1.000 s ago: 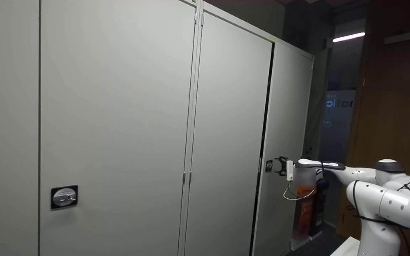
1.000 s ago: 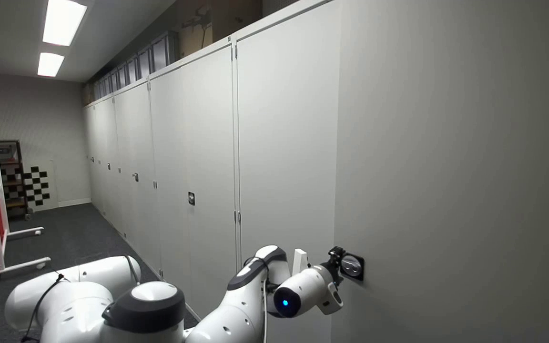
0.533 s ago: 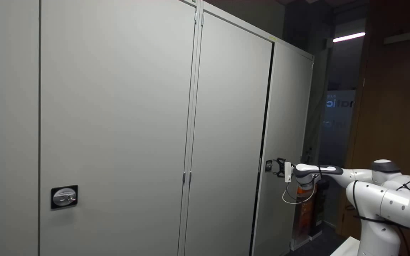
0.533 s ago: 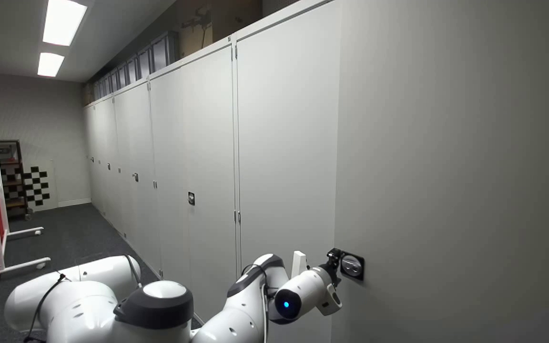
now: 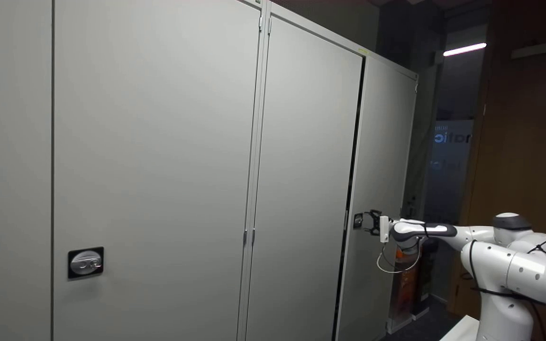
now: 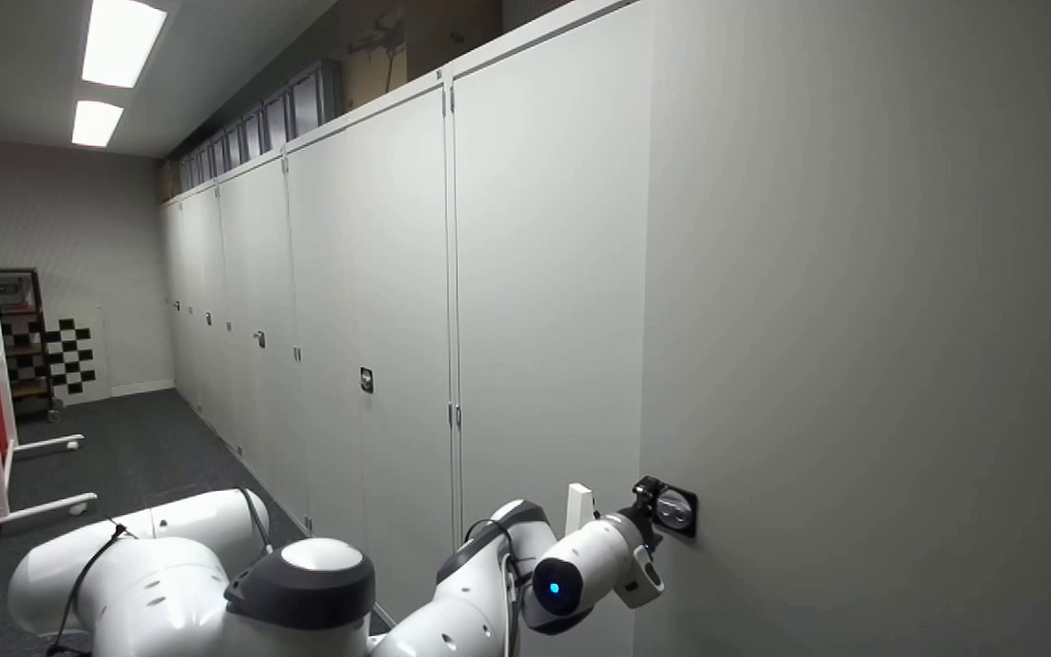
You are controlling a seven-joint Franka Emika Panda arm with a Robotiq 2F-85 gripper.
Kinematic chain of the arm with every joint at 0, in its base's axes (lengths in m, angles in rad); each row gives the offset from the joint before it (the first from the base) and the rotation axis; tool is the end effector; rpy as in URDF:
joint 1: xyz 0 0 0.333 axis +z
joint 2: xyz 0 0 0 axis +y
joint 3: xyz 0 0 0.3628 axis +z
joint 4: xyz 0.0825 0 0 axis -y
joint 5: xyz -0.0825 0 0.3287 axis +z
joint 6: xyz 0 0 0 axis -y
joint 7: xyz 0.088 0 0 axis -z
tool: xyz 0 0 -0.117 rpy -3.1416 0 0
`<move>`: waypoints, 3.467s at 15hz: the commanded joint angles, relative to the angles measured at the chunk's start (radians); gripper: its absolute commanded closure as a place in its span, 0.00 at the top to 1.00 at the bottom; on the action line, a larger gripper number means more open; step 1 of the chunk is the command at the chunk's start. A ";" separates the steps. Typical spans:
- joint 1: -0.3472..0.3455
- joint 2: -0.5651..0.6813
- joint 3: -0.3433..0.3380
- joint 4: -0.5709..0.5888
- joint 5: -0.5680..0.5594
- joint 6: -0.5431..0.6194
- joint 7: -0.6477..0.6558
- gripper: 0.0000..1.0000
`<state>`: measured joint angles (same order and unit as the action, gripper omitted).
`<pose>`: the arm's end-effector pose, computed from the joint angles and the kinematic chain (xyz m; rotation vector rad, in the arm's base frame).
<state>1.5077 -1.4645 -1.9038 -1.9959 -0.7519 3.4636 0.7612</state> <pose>0.5024 -0.3888 0.2757 -1.3629 1.2132 -1.0775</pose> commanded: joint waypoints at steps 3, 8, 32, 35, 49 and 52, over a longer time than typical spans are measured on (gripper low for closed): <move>0.042 0.000 -0.031 0.079 -0.088 0.000 0.066 1.00; 0.065 0.000 -0.054 0.095 -0.115 0.000 0.061 1.00; 0.194 0.000 -0.065 0.246 -0.155 0.000 0.063 0.29; 0.198 0.000 -0.060 0.252 -0.171 0.000 0.064 0.07; 0.202 0.000 -0.076 0.266 -0.227 0.000 0.034 0.08; 0.205 0.000 -0.085 0.275 -0.252 0.000 0.020 0.08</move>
<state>1.6787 -1.4649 -1.9696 -1.7746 -0.9666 3.4636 0.7788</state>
